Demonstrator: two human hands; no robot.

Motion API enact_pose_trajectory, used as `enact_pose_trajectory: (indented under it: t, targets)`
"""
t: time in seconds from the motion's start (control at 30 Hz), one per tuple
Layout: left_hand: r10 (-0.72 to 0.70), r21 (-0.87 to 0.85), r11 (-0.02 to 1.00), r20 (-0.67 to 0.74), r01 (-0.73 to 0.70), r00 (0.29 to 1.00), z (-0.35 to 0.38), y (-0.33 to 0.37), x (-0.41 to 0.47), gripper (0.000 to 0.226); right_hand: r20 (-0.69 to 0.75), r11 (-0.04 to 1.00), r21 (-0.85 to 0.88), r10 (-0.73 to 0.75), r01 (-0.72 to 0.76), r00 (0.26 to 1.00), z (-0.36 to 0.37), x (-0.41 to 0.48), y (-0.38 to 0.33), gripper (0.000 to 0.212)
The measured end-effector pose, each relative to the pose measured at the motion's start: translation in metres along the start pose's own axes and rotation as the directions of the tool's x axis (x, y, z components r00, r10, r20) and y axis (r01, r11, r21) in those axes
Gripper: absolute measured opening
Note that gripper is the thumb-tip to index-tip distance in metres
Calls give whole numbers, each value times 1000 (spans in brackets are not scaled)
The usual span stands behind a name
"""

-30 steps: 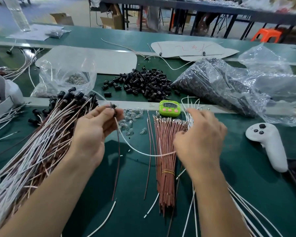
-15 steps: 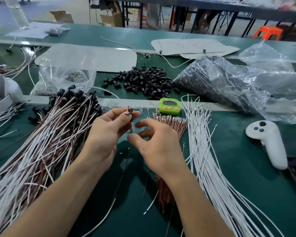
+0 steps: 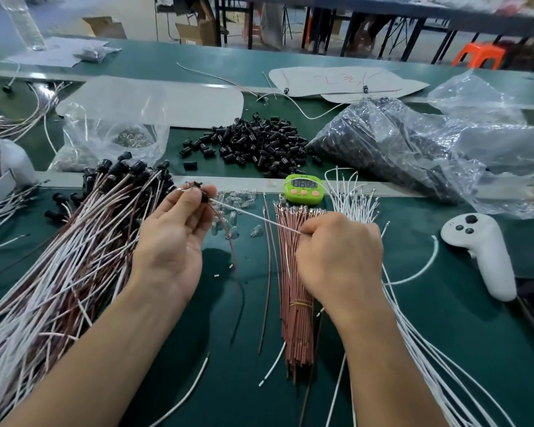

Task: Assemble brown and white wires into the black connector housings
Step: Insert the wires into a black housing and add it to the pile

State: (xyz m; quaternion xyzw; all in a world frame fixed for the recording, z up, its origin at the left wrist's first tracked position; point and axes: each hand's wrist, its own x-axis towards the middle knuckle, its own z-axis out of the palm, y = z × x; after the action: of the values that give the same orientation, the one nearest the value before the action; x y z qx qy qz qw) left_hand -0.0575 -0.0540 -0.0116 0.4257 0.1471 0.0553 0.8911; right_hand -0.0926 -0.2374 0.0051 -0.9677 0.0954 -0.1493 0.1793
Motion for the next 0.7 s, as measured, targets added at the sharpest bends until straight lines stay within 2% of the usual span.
enact_pose_trajectory:
  t: [0.07, 0.13, 0.2, 0.23, 0.27, 0.33, 0.43, 0.53, 0.7]
  targets:
    - [17, 51, 999, 5, -17, 1000, 0, 1, 0, 13, 6, 997, -46, 60, -59, 998, 1, 2, 5, 24]
    - [74, 194, 978, 53, -83, 996, 1, 0, -3, 19, -13, 999, 0, 32, -32, 999, 2, 1, 6, 20]
    - [111, 302, 942, 142, -150, 984, 4, -4, -7, 20, 42, 971, 236, -40, 29, 998, 7, -3, -1, 40]
    - [116, 328, 929, 185, -172, 976, 5, -6, -11, 19, 73, 925, 378, -73, 40, 995, 11, -5, -6, 45]
    - [125, 353, 914, 223, -199, 967, 6, -9, -13, 19, 93, 872, 488, -93, 36, 991, 15, -8, -12, 44]
    - [156, 407, 874, 282, -265, 947, 7, -12, -17, 30, 109, 802, 598, -91, 8, 990, 24, -12, -21, 32]
    - [170, 445, 841, 325, -309, 930, 6, -11, -19, 39, 148, 727, 684, -56, -62, 987, 33, -12, -22, 18]
    - [161, 450, 838, 336, -308, 928, 7, -9, -21, 38, 265, 651, 743, -73, -155, 961, 33, -10, -21, 15]
    - [144, 443, 853, 309, -276, 940, 8, -8, -21, 37, 300, 655, 744, -146, -135, 943, 33, -10, -20, 9]
